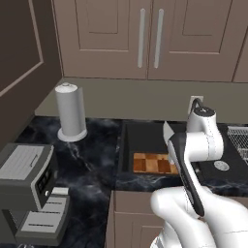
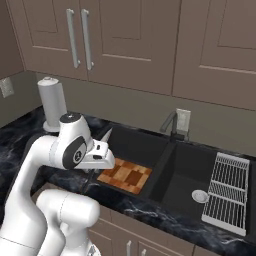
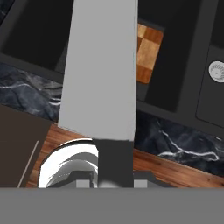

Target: Move the cutting board and knife to the sink. Then move spray from the cabinet to the counter.

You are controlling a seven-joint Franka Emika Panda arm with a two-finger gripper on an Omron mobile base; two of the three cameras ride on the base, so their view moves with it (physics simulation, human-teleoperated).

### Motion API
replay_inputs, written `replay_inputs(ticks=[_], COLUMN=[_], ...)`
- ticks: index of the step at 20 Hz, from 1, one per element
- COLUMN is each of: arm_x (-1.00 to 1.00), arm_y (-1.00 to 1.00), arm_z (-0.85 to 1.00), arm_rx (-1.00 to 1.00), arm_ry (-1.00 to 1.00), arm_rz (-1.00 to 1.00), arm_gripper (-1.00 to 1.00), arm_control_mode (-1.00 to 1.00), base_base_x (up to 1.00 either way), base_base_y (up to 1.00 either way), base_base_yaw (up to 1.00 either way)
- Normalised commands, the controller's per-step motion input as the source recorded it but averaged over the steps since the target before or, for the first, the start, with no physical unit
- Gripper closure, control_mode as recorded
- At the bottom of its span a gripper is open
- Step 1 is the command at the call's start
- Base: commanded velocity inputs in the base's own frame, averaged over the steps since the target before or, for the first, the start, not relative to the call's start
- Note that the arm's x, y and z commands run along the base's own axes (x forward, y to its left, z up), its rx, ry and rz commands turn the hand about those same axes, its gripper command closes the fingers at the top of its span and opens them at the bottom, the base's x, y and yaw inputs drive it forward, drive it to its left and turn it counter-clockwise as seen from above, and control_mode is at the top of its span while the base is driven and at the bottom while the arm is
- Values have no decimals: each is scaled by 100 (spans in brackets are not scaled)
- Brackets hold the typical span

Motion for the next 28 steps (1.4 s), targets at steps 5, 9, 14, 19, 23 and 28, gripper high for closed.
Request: replay_inputs(ticks=[5,9,14,19,23,28], arm_x=[0,0,0,19,42,49], arm_y=[0,0,0,-5,-9,-10], arm_z=[0,0,0,0,-2,-6], arm_rx=[0,0,0,1,3,4], arm_ry=[0,0,0,5,7,6], arm_rz=[0,0,0,7,14,15], arm_gripper=[100,100,100,100,100,100], arm_control_mode=[100,100,100,-100,-100,-100], base_base_x=[0,0,2,7,0,0], base_base_y=[0,0,0,-1,0,0], base_base_yaw=[0,0,0,2,0,0])
